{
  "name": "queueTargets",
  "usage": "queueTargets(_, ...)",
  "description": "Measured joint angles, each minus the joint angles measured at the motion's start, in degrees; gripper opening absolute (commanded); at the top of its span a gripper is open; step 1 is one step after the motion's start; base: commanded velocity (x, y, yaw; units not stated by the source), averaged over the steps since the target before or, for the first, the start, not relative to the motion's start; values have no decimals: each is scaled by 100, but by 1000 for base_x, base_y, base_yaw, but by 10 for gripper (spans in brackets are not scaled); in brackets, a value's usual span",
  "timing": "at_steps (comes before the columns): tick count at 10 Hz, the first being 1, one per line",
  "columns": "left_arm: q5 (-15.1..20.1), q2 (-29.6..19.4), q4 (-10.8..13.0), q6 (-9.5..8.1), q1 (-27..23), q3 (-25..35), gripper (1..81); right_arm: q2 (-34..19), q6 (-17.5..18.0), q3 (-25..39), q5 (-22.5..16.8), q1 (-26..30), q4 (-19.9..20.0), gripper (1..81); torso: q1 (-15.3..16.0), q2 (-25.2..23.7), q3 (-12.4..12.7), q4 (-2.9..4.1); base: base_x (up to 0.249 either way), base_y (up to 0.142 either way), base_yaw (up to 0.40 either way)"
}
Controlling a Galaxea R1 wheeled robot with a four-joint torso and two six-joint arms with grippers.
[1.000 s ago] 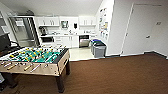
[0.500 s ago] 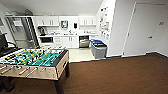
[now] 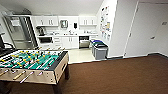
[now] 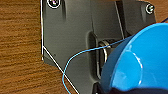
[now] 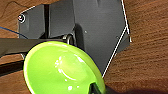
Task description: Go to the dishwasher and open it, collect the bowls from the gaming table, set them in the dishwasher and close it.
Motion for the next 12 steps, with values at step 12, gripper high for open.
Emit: queueTargets(12, -38, 46, 49, 2, 0, -20, 10, 23, -2, -20, 2, 0, -9, 10, 2, 0, 0, 0, 194, 0, 0)
